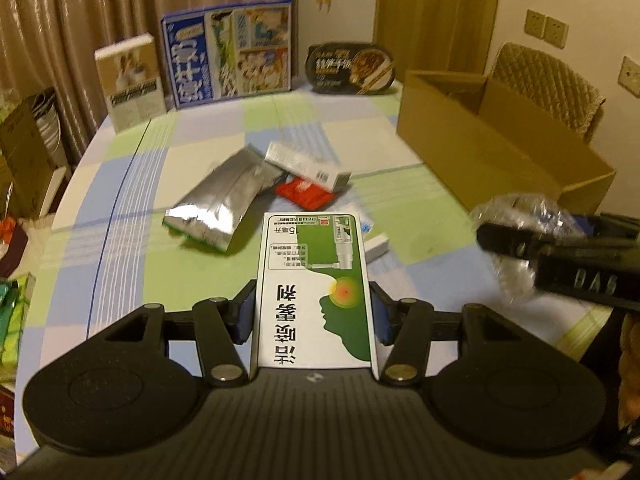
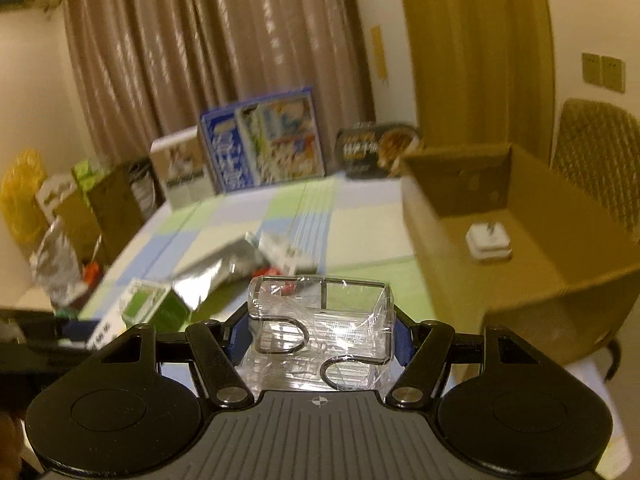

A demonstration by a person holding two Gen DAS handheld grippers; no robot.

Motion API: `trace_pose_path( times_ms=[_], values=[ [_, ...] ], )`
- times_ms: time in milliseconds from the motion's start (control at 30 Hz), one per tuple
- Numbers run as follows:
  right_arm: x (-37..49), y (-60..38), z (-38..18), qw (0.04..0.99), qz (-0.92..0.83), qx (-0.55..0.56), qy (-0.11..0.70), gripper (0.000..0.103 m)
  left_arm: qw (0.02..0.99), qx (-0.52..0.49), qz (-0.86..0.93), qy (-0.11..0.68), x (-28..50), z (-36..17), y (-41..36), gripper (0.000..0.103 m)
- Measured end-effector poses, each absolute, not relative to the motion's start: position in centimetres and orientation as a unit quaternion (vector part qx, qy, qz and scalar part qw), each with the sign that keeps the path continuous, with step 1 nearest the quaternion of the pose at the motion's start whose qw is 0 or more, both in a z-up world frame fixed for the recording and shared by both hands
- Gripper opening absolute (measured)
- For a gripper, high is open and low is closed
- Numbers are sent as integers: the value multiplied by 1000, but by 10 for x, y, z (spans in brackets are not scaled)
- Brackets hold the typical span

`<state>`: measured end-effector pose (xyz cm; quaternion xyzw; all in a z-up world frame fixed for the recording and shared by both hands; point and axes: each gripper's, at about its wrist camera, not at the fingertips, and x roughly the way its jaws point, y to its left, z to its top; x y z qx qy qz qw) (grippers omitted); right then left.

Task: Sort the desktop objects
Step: 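Lift and carry the spray box and wire holder toward the cardboard box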

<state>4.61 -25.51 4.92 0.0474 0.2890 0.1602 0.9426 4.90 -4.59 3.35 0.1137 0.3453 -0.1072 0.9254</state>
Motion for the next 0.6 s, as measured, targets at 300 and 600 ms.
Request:
trace_pose_path(
  times_ms=[300, 600],
  values=[
    [75, -315, 104, 958, 124, 53, 254, 64, 934, 111, -137, 309, 60, 73, -90, 50],
    [109, -388, 102, 958, 74, 39, 273, 64, 931, 117, -182, 294, 87, 88, -152, 50]
  ],
)
